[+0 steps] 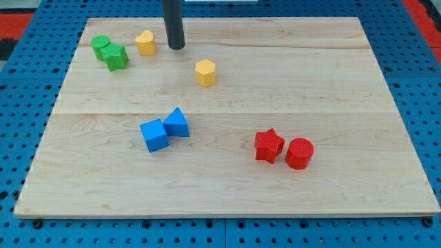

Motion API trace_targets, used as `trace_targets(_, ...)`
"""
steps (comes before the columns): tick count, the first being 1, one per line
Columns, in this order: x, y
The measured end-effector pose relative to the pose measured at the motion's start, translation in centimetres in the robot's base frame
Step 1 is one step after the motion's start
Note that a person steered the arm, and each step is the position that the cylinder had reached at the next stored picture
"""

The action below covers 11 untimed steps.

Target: Separate the green blocks and the heart from each other

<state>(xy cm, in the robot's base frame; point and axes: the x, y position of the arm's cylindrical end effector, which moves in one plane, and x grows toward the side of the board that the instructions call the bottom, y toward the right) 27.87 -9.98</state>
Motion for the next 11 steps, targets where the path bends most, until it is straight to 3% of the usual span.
trace_targets(1,-2.8,-6.1)
trace_targets(2,-5.3,-7.5)
trace_targets(3,-5.5,-4.9)
trace_targets(4,-8.6,-9.8)
trace_targets(5,-8.6,-14.2)
trace_targets(7,-3.0,-14.4)
trace_targets(9,0.9,-10.9)
trace_targets(10,1.8,-10.9)
trace_targets(11,0.0,-8.3)
